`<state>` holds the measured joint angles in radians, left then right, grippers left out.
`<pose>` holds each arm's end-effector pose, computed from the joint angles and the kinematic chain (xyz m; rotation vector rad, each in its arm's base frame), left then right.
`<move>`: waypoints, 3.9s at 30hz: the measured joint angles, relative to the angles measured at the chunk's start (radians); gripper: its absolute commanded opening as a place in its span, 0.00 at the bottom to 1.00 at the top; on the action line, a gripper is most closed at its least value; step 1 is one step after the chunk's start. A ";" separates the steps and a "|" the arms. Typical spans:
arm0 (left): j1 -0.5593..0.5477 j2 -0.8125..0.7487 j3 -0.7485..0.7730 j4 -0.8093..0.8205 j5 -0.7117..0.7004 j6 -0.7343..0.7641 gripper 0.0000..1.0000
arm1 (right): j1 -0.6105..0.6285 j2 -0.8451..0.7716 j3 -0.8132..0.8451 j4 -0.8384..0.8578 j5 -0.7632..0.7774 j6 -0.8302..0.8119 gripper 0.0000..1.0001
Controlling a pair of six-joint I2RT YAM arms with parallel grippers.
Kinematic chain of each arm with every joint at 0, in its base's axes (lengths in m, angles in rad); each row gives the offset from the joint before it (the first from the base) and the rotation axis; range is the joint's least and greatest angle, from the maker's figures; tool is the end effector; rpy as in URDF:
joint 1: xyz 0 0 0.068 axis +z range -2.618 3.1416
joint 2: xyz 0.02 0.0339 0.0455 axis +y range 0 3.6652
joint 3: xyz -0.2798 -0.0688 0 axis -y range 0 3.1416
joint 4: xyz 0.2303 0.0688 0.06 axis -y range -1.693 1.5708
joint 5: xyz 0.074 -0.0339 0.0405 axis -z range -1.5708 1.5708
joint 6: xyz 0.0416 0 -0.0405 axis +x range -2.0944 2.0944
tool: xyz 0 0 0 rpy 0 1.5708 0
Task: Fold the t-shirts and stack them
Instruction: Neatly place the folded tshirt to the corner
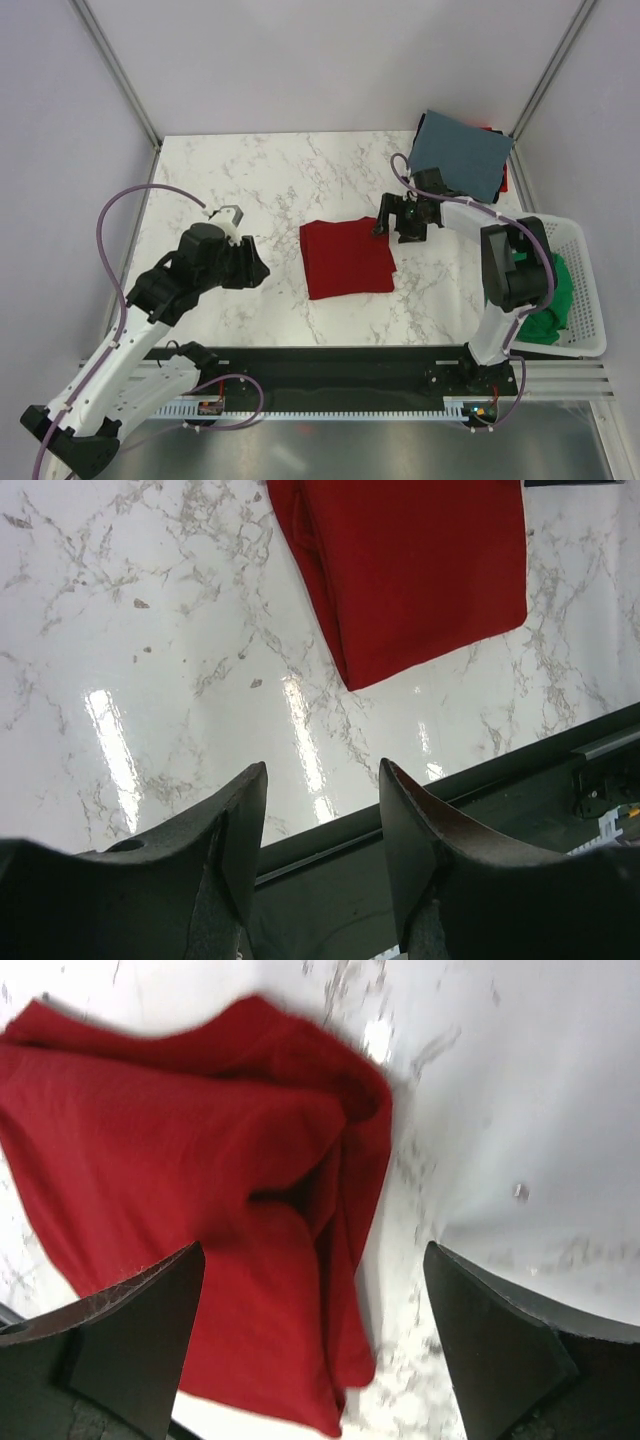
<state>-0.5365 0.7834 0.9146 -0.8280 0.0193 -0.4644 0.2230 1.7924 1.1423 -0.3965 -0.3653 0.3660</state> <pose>0.1121 -0.0676 0.3264 0.0944 2.3257 -0.5414 0.3455 0.0936 0.1971 0.0587 2.6678 0.6786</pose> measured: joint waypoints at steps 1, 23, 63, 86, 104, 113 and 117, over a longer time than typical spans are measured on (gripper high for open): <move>0.000 -0.008 -0.002 0.000 -0.007 0.001 0.56 | -0.003 0.021 0.007 0.017 -0.006 0.000 0.98; 0.000 -0.137 -0.108 0.079 -0.097 0.011 0.60 | -0.051 0.219 -0.192 0.734 -0.444 0.194 0.28; 0.021 -0.196 -0.119 0.079 -0.124 0.011 0.56 | -0.133 0.073 0.749 -0.175 0.018 -0.068 0.00; 0.069 -0.175 -0.120 0.099 -0.095 0.011 0.50 | -0.277 0.151 0.990 -0.246 0.001 0.021 0.00; 0.077 -0.171 -0.130 0.102 -0.094 0.011 0.49 | -0.422 0.322 1.173 -0.237 -0.059 0.092 0.00; 0.081 -0.154 -0.130 0.102 -0.093 0.011 0.49 | -0.497 0.436 1.212 -0.202 -0.094 0.122 0.00; 0.081 -0.151 -0.130 0.102 -0.093 0.011 0.49 | -0.523 0.484 1.212 -0.197 -0.107 0.137 0.00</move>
<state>-0.4557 0.6323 0.7841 -0.7258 -0.0742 -0.4534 -0.3004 2.2761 2.3539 -0.5934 -0.4725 0.5026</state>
